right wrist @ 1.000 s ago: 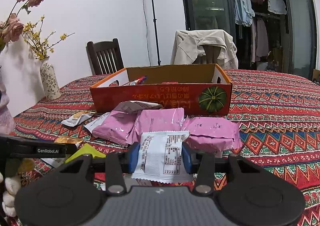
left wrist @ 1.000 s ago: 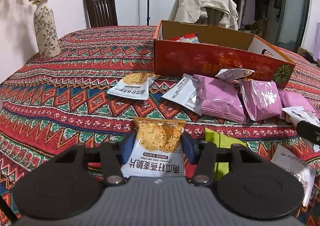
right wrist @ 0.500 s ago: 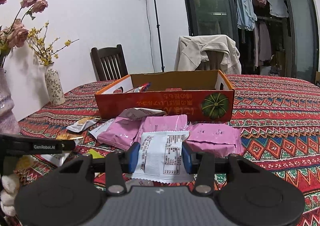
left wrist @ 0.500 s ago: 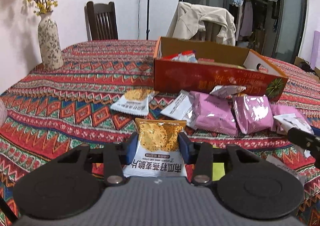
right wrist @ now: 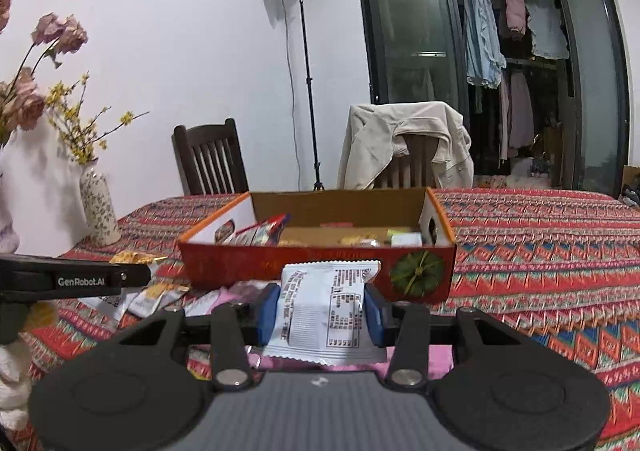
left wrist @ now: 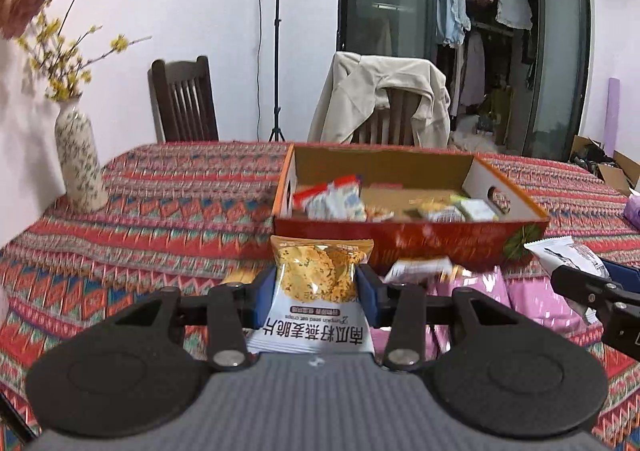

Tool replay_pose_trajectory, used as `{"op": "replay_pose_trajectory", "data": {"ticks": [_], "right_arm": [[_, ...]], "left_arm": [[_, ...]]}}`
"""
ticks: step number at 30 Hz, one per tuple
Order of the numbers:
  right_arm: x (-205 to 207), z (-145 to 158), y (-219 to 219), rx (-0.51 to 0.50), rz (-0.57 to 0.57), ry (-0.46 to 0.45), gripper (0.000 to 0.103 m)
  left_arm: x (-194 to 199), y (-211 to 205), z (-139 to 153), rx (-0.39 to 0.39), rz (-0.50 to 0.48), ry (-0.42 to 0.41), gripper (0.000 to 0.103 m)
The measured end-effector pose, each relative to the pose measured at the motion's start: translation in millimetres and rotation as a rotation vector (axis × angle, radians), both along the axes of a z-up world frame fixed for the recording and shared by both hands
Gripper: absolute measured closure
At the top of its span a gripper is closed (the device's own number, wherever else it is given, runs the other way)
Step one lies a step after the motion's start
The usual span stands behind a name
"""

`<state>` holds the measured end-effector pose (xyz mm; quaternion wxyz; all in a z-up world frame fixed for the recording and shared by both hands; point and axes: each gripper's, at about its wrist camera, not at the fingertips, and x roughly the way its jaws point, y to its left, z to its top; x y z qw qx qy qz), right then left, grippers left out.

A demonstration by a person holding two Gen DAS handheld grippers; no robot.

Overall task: Organize snacks
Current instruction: 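Carry both packets into the orange box and open both tools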

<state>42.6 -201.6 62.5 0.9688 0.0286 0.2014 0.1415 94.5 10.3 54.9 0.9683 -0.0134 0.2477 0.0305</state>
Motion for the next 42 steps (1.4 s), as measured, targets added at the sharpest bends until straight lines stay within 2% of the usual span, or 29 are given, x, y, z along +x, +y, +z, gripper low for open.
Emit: {"op": "replay_pose_trajectory", "data": {"ticks": [9, 22, 32, 37, 42], "right_arm": [[44, 26, -6, -0.008, -0.012, -0.015, 0.06], [131, 54, 2, -0.027, -0.064, -0.017, 0.06], [198, 26, -10, -0.024, -0.148, 0.033, 0.06], [217, -4, -16, -0.01, -0.145, 0.065, 0.06], [223, -17, -15, -0.009, -0.138, 0.067, 0.06]], "left_arm": [[46, -10, 22, -0.001, -0.015, -0.006, 0.059], [120, -20, 46, -0.027, 0.001, -0.026, 0.06], [189, -27, 19, -0.068, 0.015, 0.033, 0.06], [206, -26, -6, -0.077, 0.003, 0.059, 0.06], [209, -23, -11, -0.076, 0.005, 0.064, 0.06]]}}
